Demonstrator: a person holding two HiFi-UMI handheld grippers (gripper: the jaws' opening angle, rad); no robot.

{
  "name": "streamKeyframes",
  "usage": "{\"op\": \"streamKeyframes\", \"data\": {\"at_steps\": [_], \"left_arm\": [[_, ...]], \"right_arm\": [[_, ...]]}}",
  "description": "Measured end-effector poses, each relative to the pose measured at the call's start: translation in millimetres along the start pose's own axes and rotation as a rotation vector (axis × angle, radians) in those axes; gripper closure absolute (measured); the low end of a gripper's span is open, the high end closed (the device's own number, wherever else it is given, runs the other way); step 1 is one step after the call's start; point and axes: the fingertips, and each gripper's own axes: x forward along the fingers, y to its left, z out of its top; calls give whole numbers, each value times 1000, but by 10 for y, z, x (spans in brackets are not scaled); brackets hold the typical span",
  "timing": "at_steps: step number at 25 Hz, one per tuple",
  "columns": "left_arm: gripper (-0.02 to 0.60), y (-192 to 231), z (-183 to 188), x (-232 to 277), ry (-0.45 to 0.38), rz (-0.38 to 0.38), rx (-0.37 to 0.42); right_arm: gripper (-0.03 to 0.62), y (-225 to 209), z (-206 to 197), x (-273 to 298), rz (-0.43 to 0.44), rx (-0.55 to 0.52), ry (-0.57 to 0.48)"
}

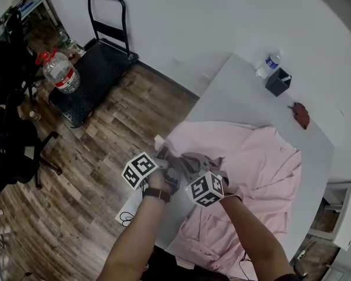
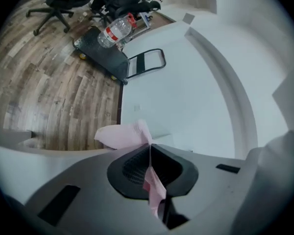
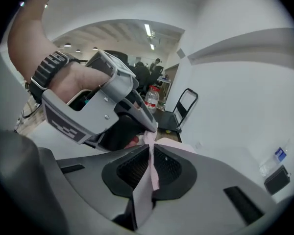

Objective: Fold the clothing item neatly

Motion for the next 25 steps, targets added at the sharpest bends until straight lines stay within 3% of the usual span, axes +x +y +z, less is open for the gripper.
{"op": "streamKeyframes", "data": {"at_steps": [2, 4, 6, 10, 13, 16, 19, 25], "left_arm": [[568, -168, 150, -42, -58, -45, 98], [569, -428, 331, -104, -114, -100, 270], [569, -785, 431, -169, -140, -177, 470], [569, -1682, 190, -223, -112, -362, 853], [569, -2231, -244, -239, -65, -490, 1067], [569, -2604, -719, -261, -12, -604, 1202], [569, -2772, -1075, -296, 26, -672, 1277], [569, -2883, -1385, -442, 61, -718, 1360]], "right_arm": [[563, 1, -33, -83, 13, 67, 8], [504, -59, -74, -306, 22, 210, -19], [500, -258, -318, -626, -24, 367, -30], [500, -928, -1566, -1195, -235, 561, 173], [507, -1177, -2245, -1395, -308, 563, 323], [525, -1419, -2187, -1324, -334, 476, 277], [528, -1637, -1885, -1018, -305, 427, 189], [533, -1831, -2051, -530, -222, 447, 284]]}}
